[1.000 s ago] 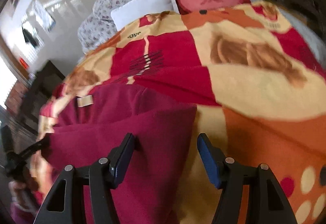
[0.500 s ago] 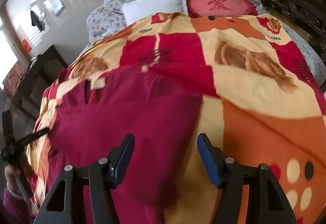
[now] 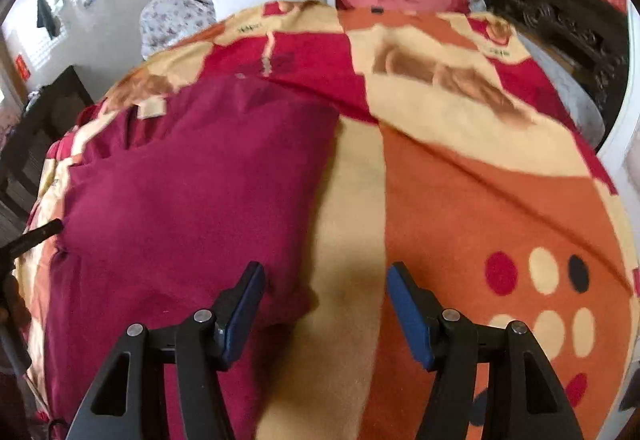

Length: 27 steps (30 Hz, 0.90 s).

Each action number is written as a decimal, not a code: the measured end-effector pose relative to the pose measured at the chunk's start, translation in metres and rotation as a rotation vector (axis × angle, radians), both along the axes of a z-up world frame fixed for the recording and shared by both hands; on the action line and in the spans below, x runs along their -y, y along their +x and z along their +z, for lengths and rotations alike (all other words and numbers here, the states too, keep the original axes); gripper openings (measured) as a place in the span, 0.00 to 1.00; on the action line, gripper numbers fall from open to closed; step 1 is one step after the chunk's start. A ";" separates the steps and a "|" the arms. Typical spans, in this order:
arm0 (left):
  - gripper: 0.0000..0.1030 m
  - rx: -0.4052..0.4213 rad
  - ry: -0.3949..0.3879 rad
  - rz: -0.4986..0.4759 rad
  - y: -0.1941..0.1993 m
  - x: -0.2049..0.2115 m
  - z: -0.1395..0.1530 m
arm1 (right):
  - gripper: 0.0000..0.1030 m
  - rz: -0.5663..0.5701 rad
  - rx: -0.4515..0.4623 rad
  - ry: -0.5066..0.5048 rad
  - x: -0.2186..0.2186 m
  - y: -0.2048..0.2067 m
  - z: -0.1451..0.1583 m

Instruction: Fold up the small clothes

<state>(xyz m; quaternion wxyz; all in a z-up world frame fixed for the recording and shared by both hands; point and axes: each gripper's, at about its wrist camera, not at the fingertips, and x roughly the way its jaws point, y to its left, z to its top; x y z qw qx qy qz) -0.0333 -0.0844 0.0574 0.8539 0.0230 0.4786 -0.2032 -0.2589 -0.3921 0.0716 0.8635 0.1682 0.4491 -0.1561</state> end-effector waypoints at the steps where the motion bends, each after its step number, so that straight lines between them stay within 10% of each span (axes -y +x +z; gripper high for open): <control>1: 0.08 -0.006 -0.003 0.002 -0.002 -0.002 0.001 | 0.60 0.008 0.014 0.005 -0.003 -0.002 0.005; 20: 0.09 0.005 0.063 0.006 -0.044 -0.014 0.003 | 0.60 -0.011 -0.031 0.117 -0.019 0.010 -0.036; 23: 0.40 0.007 0.061 0.007 -0.048 -0.018 0.004 | 0.60 0.003 -0.028 0.073 -0.026 0.001 -0.024; 27: 0.49 0.016 -0.006 0.037 -0.056 -0.029 0.010 | 0.60 0.048 -0.013 0.059 -0.036 -0.013 -0.008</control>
